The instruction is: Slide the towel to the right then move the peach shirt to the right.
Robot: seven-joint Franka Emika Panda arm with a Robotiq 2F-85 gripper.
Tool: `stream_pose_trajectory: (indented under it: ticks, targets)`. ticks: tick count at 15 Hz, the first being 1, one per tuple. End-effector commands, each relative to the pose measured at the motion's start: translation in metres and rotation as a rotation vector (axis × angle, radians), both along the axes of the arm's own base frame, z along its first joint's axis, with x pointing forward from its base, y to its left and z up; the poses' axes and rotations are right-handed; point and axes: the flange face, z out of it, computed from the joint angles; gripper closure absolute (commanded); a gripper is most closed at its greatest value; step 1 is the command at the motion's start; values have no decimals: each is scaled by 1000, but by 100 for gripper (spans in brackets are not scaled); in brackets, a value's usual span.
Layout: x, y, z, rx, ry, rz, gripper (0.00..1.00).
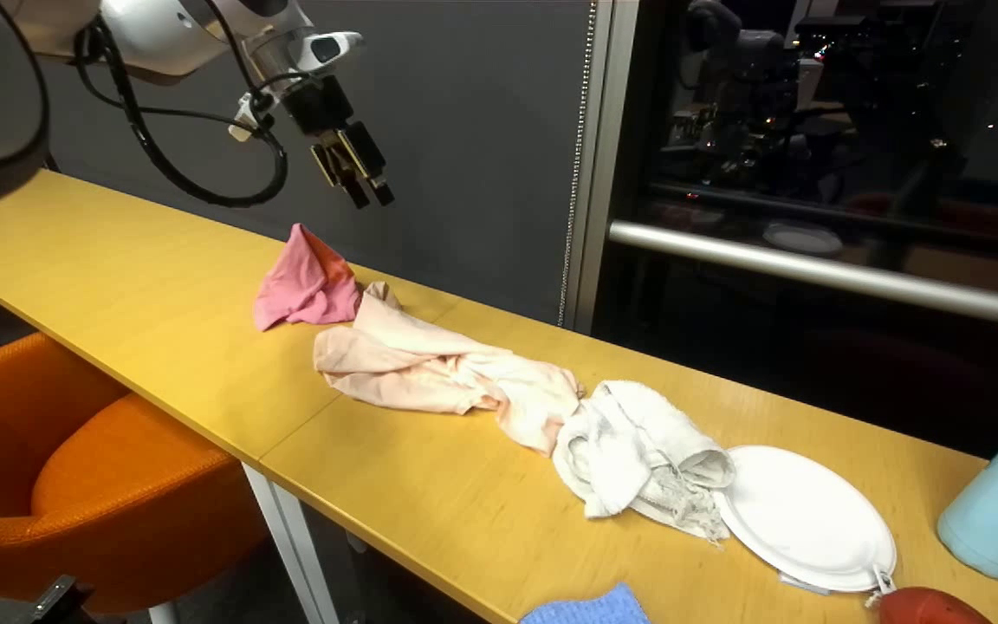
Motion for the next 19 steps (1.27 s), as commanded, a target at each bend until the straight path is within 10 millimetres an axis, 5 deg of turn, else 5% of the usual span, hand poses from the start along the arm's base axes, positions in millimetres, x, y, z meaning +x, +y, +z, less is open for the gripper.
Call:
stream_pose_trajectory:
  ticks: [1,3,8,19]
  targets:
    - [-9,38,34,-60,-69,-43,0]
    - [-14,57,39,-107,-80,-54,0]
    - [-23,103,17,-179,-114,-73,0]
    - [-31,153,-101,-118,-208,-249,0]
